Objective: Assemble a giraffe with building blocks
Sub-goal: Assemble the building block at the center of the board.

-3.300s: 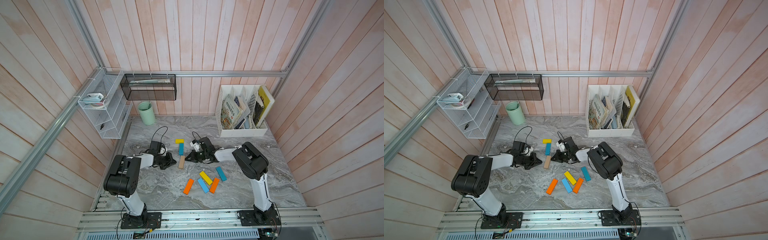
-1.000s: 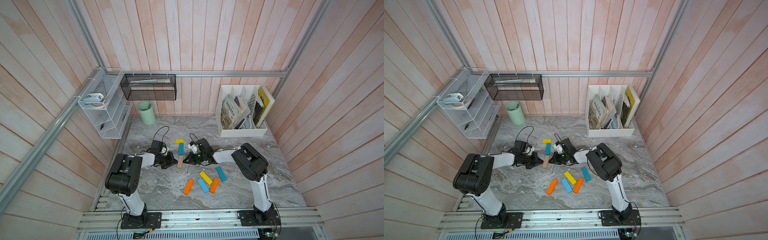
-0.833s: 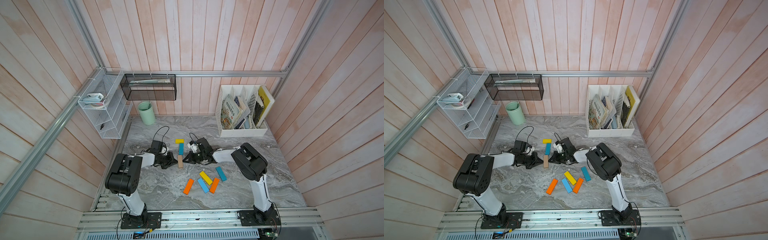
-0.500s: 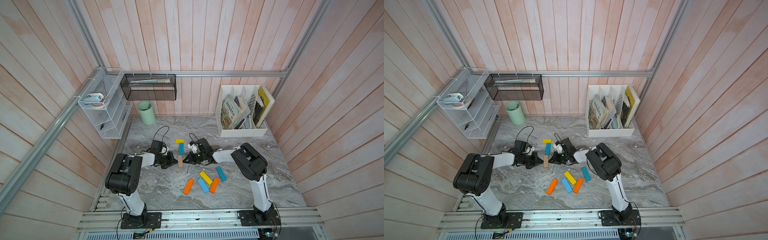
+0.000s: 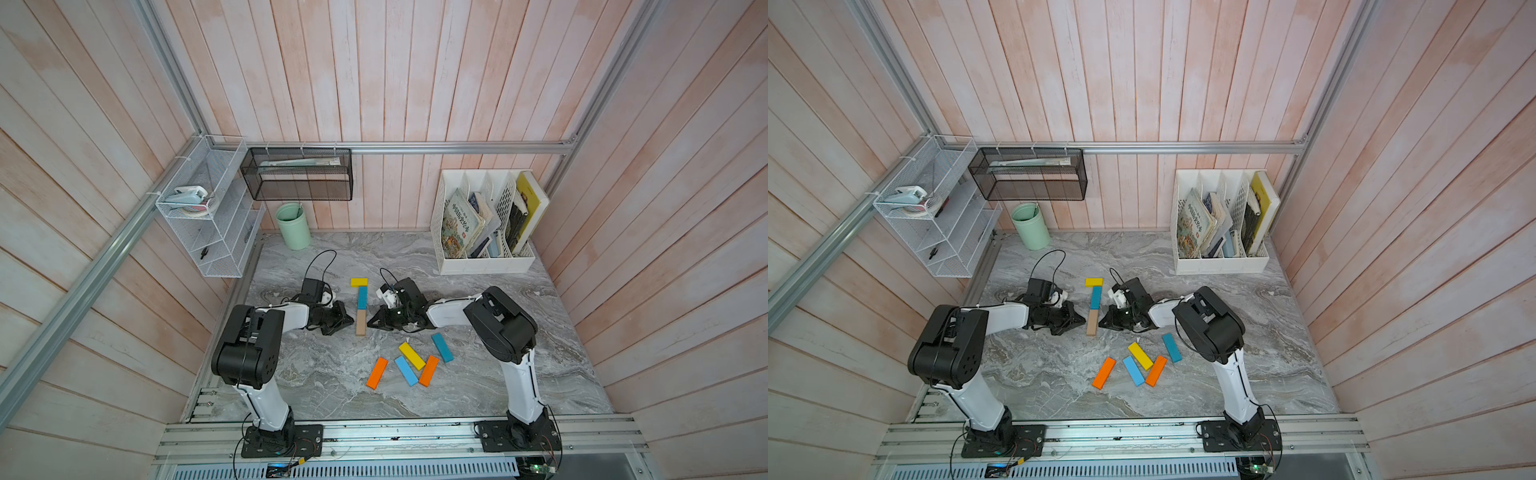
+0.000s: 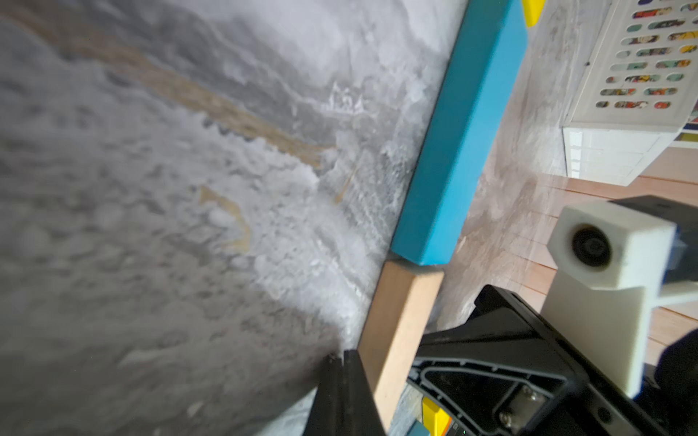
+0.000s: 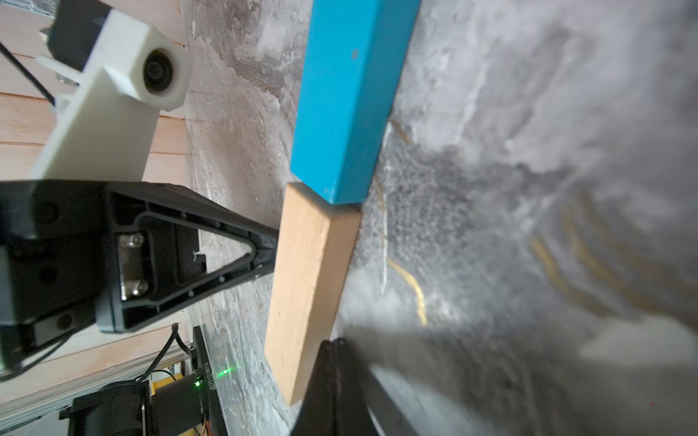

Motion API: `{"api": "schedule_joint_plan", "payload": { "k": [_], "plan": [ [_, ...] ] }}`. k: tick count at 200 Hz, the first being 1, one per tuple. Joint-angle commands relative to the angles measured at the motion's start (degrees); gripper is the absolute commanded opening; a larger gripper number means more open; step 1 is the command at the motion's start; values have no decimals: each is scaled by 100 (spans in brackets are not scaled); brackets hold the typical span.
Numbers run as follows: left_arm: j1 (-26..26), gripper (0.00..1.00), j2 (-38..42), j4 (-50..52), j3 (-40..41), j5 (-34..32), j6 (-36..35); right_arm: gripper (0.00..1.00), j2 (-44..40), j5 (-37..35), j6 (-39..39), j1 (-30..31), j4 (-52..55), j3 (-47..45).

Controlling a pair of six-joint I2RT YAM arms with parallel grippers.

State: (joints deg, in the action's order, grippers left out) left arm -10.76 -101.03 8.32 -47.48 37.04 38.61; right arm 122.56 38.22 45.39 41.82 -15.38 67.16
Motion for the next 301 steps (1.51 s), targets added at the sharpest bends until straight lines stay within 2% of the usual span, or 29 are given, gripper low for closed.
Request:
{"api": "schedule_joint_plan", "payload": {
  "k": [1, 72, 100, 130, 154, 180, 227, 273, 301],
  "plan": [
    [22, 0, -118, 82, -109, -57, -38, 0, 75, 15, -31, 56, 163, 81],
    [100, 0, -39, 130, 54, -208, -63, 0, -120, -235, -148, 3, 271, -105],
    [189, 0, 220, 184, 448, -302, -125, 0, -556, -557, -378, -112, 516, -475],
    [102, 0, 915, 155, 1093, -254, -8, 0, -1315, -939, -648, -53, 896, -928],
    [-182, 0, 1584, 362, 1532, -343, 124, 0, -1913, -1083, -674, 94, 1101, -1342],
    [-759, 0, 2260, 521, 1957, -479, 436, 0, -2610, -1403, -617, 535, 1425, -1776],
    [-1429, 0, 3083, 529, 2549, -747, 945, 0, -3640, -1797, 67, 1126, 1206, -2863],
    [-2051, 0, 3010, 263, 2666, -962, 1307, 0, -3468, -1962, 594, 1792, 601, -3205],
    [-2290, 0, 2762, 36, 2639, -1049, 1454, 0, -3208, -1963, 826, 1922, 156, -3346]
  ]
}}
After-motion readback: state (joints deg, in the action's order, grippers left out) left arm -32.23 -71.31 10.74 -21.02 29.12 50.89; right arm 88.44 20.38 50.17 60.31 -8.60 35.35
